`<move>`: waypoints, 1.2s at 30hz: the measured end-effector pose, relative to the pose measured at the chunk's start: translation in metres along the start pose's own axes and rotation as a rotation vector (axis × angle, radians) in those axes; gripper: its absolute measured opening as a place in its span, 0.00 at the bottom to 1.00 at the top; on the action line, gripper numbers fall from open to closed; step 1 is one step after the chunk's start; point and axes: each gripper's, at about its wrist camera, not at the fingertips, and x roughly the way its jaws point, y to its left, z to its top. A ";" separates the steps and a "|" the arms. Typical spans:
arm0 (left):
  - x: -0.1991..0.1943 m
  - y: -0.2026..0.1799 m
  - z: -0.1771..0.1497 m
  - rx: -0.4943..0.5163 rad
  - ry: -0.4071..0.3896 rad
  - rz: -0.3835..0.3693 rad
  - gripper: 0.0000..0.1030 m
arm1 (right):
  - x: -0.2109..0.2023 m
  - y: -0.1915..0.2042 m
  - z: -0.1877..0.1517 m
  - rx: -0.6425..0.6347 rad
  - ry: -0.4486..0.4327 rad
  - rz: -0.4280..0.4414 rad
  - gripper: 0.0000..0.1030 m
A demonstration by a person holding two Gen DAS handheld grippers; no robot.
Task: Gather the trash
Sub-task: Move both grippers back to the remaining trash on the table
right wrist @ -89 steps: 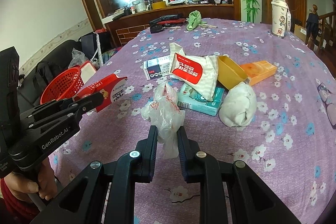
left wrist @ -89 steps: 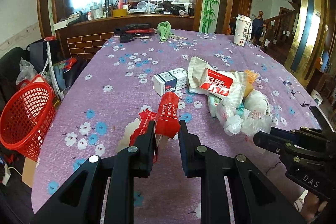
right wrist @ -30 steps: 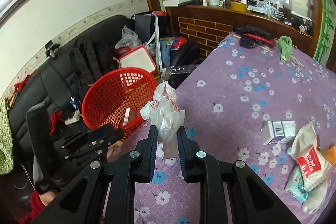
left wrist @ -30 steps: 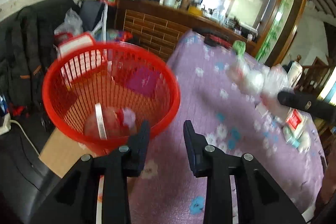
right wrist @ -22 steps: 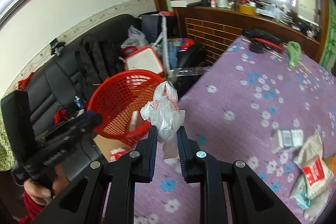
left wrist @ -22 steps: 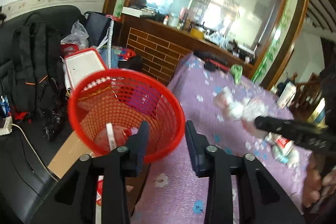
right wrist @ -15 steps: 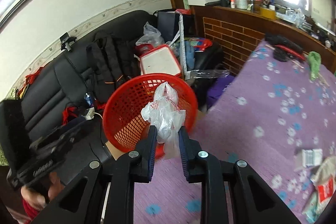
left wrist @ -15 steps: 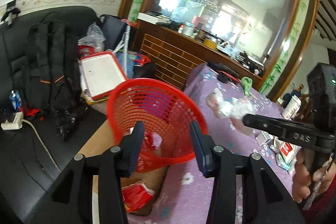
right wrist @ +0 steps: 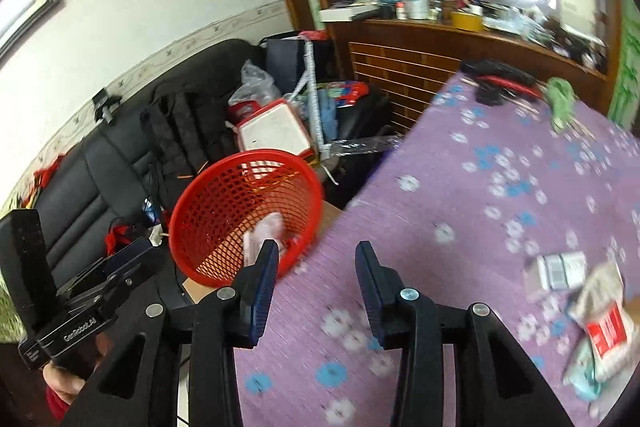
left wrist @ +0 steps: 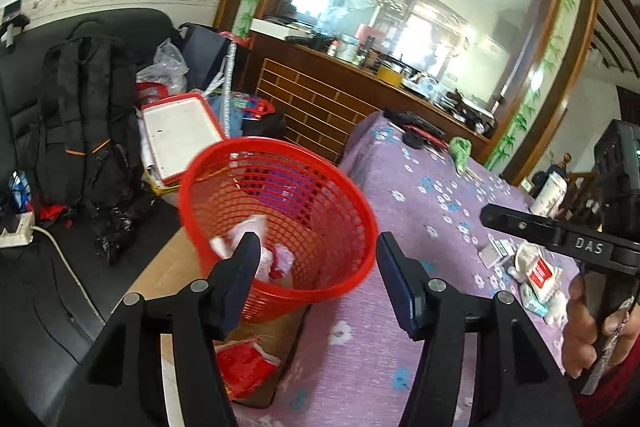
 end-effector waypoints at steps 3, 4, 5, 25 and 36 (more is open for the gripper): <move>0.002 -0.019 -0.003 0.034 0.010 -0.012 0.58 | -0.017 -0.019 -0.014 0.029 -0.002 -0.014 0.42; 0.003 -0.028 -0.004 0.048 0.014 -0.021 0.59 | -0.023 -0.025 -0.020 0.036 -0.006 -0.018 0.42; 0.003 -0.034 -0.005 0.057 0.016 -0.025 0.60 | -0.028 -0.030 -0.025 0.041 -0.008 -0.022 0.42; 0.075 -0.249 -0.055 0.347 0.270 -0.231 0.65 | -0.169 -0.219 -0.145 0.416 -0.134 -0.269 0.43; 0.147 -0.326 -0.062 0.029 0.525 -0.314 0.84 | -0.205 -0.262 -0.178 0.526 -0.205 -0.250 0.49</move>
